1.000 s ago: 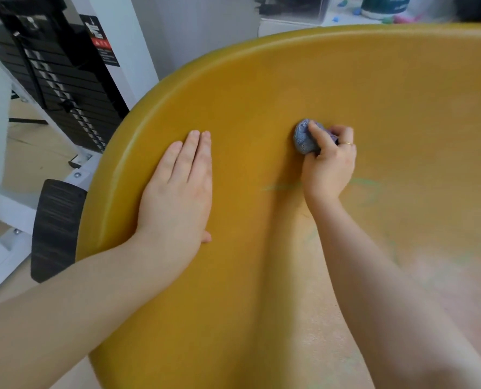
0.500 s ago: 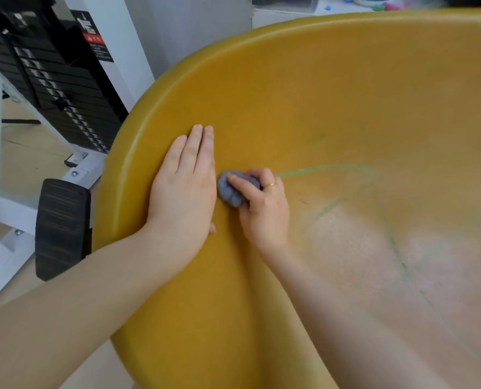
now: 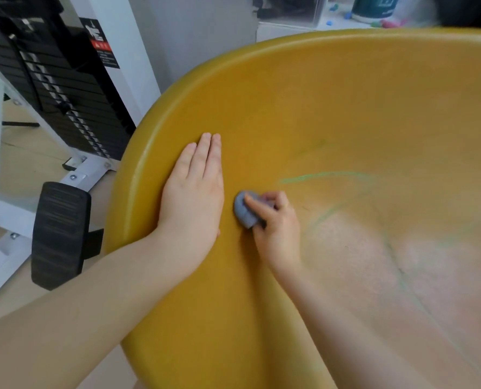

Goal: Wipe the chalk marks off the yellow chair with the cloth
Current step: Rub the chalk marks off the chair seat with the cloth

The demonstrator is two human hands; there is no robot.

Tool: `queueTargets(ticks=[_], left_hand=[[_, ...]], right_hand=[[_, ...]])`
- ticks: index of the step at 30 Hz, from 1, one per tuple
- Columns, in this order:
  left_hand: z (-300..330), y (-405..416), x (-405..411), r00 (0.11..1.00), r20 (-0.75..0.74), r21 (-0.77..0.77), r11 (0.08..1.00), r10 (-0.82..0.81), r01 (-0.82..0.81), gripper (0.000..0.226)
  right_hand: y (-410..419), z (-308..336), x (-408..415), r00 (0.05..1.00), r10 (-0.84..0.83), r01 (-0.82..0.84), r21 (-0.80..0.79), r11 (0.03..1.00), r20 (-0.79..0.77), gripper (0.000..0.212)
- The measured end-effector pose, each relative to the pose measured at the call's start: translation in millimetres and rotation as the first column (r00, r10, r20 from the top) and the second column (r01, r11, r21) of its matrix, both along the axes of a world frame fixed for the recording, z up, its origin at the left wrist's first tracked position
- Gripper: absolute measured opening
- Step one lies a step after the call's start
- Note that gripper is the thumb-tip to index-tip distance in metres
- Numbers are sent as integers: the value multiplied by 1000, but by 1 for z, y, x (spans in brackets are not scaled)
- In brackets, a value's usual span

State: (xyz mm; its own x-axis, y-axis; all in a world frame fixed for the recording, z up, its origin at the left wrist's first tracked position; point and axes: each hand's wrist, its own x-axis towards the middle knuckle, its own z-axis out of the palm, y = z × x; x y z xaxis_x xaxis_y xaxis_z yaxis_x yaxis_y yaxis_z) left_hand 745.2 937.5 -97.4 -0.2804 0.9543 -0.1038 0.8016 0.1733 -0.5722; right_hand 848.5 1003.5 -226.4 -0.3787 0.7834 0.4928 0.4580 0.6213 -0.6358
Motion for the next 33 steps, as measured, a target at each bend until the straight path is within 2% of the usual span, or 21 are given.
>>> queueTargets(ticks=[3, 6, 11, 13, 15, 19, 22, 25, 29, 33], left_hand=[[-3, 0, 0, 999, 22, -12, 999, -47, 47, 86], [-3, 0, 0, 997, 42, -19, 998, -59, 60, 80], [-6, 3, -3, 999, 5, -46, 998, -36, 37, 107], [-8, 4, -4, 999, -5, -64, 997, -36, 35, 108], [-8, 3, -5, 999, -5, -68, 997, -40, 40, 108], [-6, 2, -3, 999, 23, -59, 997, -47, 48, 106], [-3, 2, -3, 997, 54, -38, 998, -49, 51, 86], [-3, 2, -2, 998, 38, -38, 997, -58, 60, 78], [-5, 5, -3, 998, 22, -43, 997, -64, 65, 78], [-9, 6, -6, 998, 6, -54, 997, -55, 55, 87]], right_hand=[[-33, -12, 19, 986, 110, -124, 107, 987, 125, 42], [-18, -6, 19, 974, 101, -143, 203, 969, 202, 38], [50, 16, -4, 977, -185, 165, 173, 971, 103, 37], [68, 20, -6, 959, -272, 262, 117, 958, 77, 38], [73, 21, -7, 953, -289, 283, 79, 956, 87, 43], [56, 12, 3, 973, -163, 145, 114, 983, 161, 49], [13, -4, 15, 983, -2, -6, 43, 999, 182, 54], [-16, -12, 16, 993, 15, -15, 3, 1000, 119, 43], [16, -9, -1, 995, -92, 92, -19, 996, 24, 24], [76, 9, -5, 930, -367, 366, -70, 928, -12, 24]])
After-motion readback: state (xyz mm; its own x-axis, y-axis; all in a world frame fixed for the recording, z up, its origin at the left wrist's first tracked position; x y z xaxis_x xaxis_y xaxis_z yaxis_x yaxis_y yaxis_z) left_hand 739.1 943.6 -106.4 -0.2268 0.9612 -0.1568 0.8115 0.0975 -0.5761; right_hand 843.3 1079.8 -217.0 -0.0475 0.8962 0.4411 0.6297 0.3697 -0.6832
